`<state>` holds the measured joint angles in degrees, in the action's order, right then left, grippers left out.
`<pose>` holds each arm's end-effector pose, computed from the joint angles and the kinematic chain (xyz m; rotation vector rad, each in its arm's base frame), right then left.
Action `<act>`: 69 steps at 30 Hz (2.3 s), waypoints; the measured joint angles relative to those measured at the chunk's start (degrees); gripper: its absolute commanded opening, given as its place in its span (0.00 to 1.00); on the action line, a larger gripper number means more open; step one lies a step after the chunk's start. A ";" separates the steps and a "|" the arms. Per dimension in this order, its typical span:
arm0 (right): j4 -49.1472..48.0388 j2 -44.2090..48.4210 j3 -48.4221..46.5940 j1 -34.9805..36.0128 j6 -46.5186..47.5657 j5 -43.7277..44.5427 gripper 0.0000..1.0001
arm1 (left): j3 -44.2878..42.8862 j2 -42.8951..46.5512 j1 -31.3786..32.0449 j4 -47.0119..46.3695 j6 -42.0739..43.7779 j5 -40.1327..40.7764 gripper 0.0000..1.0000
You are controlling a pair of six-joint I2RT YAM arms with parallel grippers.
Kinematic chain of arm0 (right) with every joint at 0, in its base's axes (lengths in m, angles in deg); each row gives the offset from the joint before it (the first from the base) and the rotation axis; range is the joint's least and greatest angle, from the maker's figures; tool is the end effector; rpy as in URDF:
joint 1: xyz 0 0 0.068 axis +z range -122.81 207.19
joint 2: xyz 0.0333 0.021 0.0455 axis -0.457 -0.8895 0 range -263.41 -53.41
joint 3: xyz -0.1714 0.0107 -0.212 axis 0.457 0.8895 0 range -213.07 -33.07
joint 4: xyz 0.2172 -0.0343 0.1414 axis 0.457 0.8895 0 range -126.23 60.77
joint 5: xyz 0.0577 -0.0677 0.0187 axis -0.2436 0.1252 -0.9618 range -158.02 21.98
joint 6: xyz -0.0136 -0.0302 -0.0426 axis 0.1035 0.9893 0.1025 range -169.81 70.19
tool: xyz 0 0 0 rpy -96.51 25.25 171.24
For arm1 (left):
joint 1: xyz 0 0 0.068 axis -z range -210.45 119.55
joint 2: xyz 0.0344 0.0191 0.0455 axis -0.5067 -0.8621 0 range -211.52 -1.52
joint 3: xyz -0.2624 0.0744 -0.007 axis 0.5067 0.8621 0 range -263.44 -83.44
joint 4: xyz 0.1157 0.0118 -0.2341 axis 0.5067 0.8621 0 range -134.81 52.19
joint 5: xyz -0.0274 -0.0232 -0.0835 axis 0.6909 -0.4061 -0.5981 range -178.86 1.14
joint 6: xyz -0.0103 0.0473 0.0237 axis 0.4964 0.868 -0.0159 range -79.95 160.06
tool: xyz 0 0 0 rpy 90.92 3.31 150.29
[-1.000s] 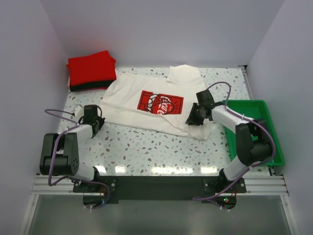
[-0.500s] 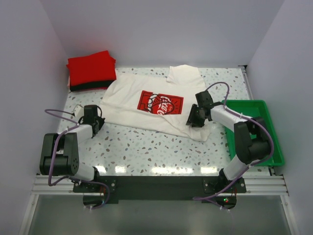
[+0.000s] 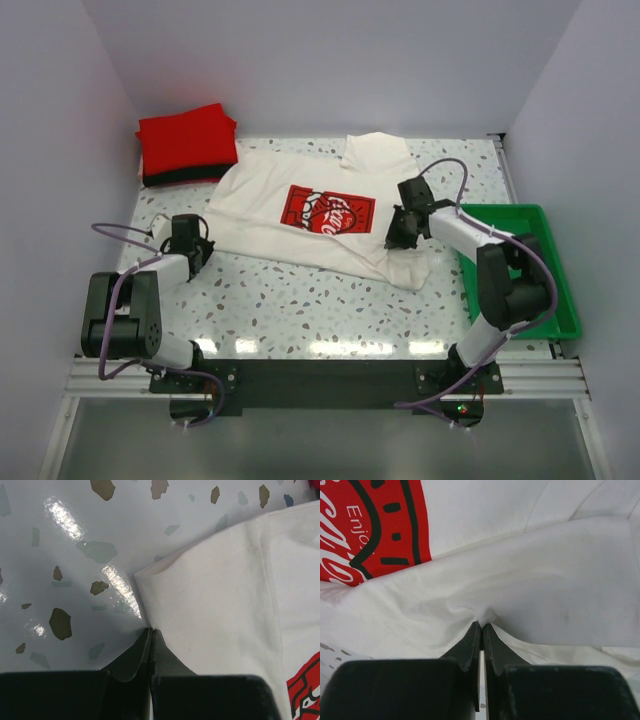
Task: Fold and stack the t-shirts
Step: Fold the tshirt
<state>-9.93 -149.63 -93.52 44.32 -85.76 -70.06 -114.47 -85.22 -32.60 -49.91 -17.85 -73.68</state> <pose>0.3186 0.0995 0.1846 0.4297 2.6662 0.3432 0.2597 0.0191 0.1375 -1.2897 1.9869 -0.1507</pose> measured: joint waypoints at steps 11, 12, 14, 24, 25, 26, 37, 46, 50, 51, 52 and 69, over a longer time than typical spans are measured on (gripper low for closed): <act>4.48 -12.37 -17.27 -0.59 0.22 -0.17 0.04 | 0.00 0.00 -0.02 0.00 0.09 -0.39 0.00; 5.29 -13.99 -19.96 -0.72 0.22 -0.22 0.08 | 0.00 0.00 -0.02 0.00 0.11 -0.50 0.00; 6.34 -16.83 -24.90 -1.03 0.39 -0.44 0.18 | 0.00 0.00 -0.02 -0.02 0.17 -0.79 0.00; 8.83 -20.92 -31.85 -2.27 3.06 -2.27 0.58 | 0.09 3.10 0.00 1.29 2.67 -4.70 0.39; 9.25 -20.65 -31.85 -2.49 3.28 -2.16 0.59 | 0.09 4.24 0.00 1.64 2.86 -5.16 0.41; 9.44 -20.11 -31.65 -2.67 3.58 -1.90 0.59 | 0.07 5.88 0.02 2.14 3.48 -5.75 0.45; 8.55 0.74 -15.43 -2.99 5.27 4.39 0.50 | -10.91 10.12 11.67 5.62 12.39 -12.79 0.40; 8.00 2.32 -5.31 -2.75 7.04 9.11 0.48 | -28.33 -7.69 31.91 6.19 20.39 -16.52 0.40; 8.17 0.11 -6.45 -1.20 8.70 13.05 0.50 | -37.68 -18.27 37.55 9.57 23.67 -16.33 0.40; 8.44 -0.61 -7.21 -0.61 9.14 13.94 0.51 | -39.78 -20.39 38.73 10.38 24.41 -16.28 0.41; 8.44 -1.20 -7.98 0.07 9.55 14.99 0.53 | -41.07 -21.75 39.56 10.69 24.79 -16.28 0.41; 13.14 -11.13 -16.55 7.61 14.43 26.86 0.60 | -49.46 -28.30 41.55 15.41 27.76 -13.84 0.42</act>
<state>3.21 -160.76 -110.06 51.92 -71.33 -43.20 -163.93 -113.52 8.95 -34.50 9.90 -87.52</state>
